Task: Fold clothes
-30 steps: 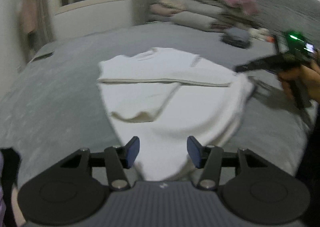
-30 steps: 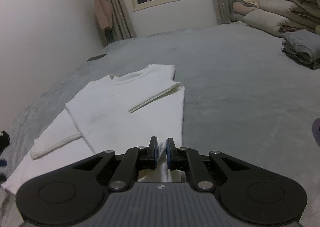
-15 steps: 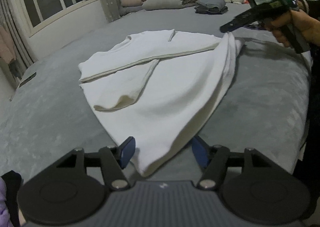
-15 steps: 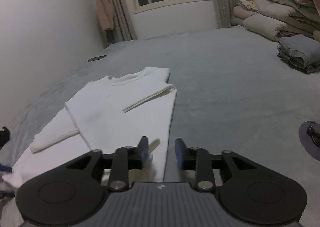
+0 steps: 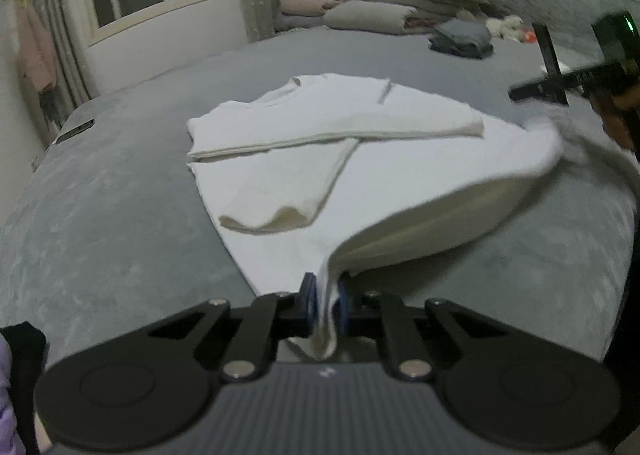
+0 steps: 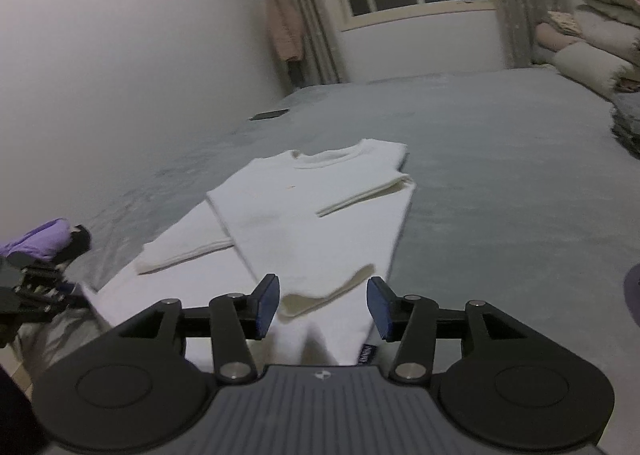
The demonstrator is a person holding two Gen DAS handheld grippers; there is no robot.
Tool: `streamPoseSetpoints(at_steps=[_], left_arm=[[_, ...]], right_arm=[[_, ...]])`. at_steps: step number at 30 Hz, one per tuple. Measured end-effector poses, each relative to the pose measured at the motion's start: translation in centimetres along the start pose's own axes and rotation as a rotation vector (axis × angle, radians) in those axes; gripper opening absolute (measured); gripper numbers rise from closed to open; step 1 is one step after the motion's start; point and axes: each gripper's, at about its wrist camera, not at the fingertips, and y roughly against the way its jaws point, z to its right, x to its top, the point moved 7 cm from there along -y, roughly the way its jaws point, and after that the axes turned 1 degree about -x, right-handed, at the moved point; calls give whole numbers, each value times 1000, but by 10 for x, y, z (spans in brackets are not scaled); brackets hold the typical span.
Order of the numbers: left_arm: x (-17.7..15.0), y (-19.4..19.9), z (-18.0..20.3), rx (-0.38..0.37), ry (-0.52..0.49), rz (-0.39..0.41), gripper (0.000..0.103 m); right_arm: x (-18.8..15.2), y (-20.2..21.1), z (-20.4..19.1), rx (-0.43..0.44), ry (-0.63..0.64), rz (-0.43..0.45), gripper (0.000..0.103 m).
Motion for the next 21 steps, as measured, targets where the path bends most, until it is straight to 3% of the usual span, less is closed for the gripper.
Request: streamPoseSetpoints(at_steps=[7,13,17,21], left_arm=[[17,8,-15,-19,101,74,10],[24,7,-18,2,131,91,8],[31,11,-22,0,173,122,8],[42,12,-27,8,205,149,8]], right_arm=[[-8,-4,4,-45,0,-56,48],[-17,6,-11,-1,28,-113,48],[-31,16,-5,-21,1,-180,50],[-44,20,-10,52,-51,-237,50]])
